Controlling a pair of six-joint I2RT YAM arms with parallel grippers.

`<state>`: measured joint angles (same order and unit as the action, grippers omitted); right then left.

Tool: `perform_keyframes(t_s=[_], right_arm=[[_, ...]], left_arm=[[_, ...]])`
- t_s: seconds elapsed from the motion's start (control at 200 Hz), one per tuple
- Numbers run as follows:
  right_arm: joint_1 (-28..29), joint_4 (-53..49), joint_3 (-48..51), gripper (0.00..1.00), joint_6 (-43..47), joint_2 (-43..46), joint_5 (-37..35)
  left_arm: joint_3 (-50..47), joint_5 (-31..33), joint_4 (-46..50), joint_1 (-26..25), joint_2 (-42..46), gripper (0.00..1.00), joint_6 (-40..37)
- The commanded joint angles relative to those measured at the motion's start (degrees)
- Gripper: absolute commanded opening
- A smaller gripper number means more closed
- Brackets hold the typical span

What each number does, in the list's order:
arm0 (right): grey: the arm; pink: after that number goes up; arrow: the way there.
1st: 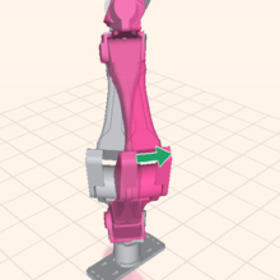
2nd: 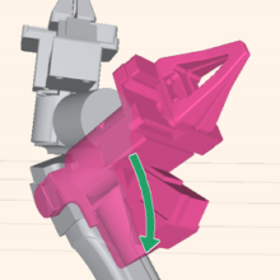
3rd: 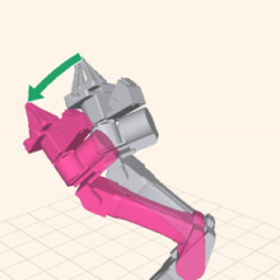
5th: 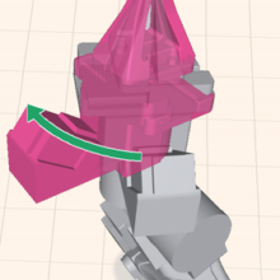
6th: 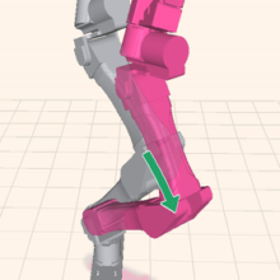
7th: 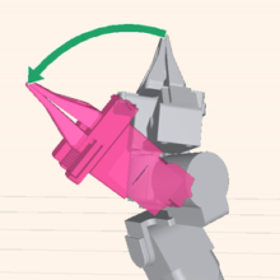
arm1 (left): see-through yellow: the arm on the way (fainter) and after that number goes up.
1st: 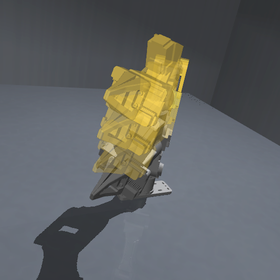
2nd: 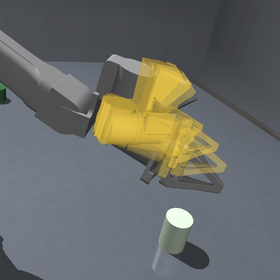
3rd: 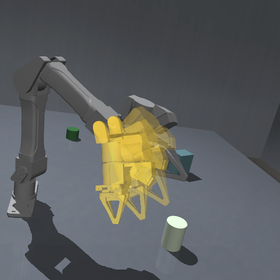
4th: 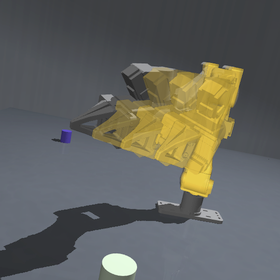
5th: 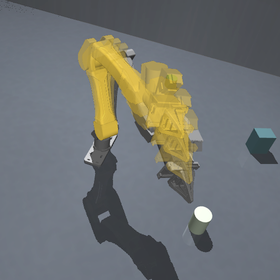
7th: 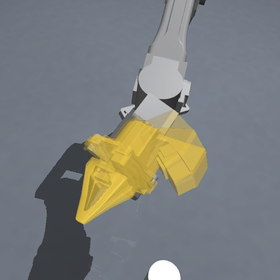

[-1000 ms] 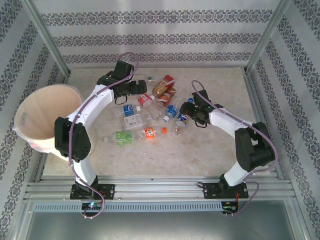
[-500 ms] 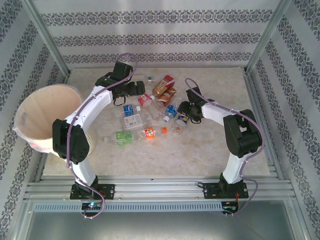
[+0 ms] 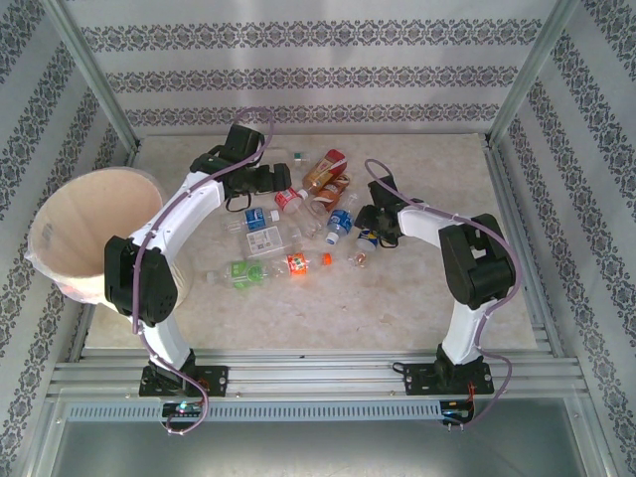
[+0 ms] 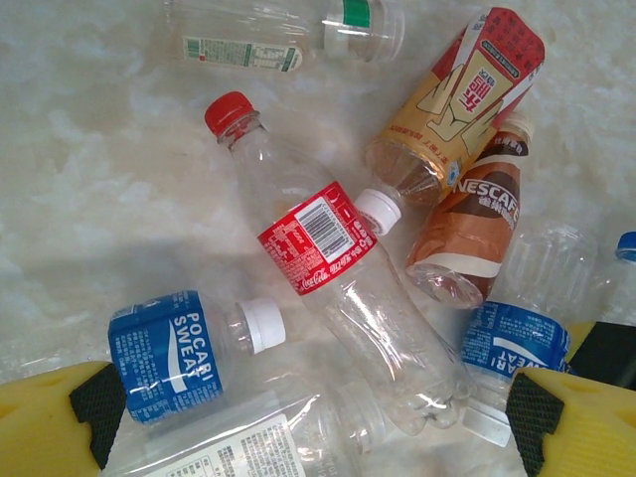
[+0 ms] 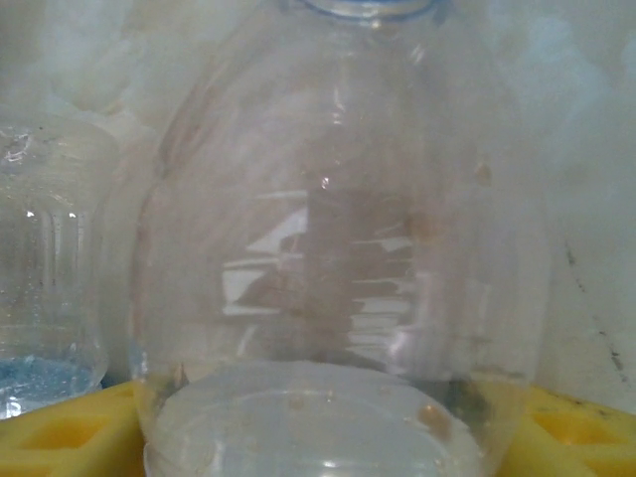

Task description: Put the plastic bottles in the bin

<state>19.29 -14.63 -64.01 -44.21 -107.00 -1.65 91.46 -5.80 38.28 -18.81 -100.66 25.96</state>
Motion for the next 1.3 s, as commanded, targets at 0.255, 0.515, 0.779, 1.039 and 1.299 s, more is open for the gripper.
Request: perform_keyframes(t_s=[0.255,0.515,0.779,1.039,1.299], right_arm=[[1.3,7.0,8.0,0.48,7.6,10.2,-4.6],[2.0,16.6,15.7,0.43,15.8,24.6,-1.2],[5.2,26.5,18.9,0.42,20.9,33.7,8.5],[9.9,31.5,15.9,0.43,26.2,33.8,14.3],[12.9,32.0,10.0,0.43,31.2,28.1,21.8]], left_arm=[[-2.0,-4.7,-4.3,-0.7,3.7,1.00,-1.4],[-8.0,-17.1,-16.5,-0.7,8.5,1.00,-1.8],[-13.5,-32.7,-31.3,-0.7,13.3,1.00,0.2],[-12.2,-34.8,-33.4,-0.7,12.7,1.00,5.9],[-8.3,-35.0,-29.8,-1.7,10.2,0.99,6.3]])
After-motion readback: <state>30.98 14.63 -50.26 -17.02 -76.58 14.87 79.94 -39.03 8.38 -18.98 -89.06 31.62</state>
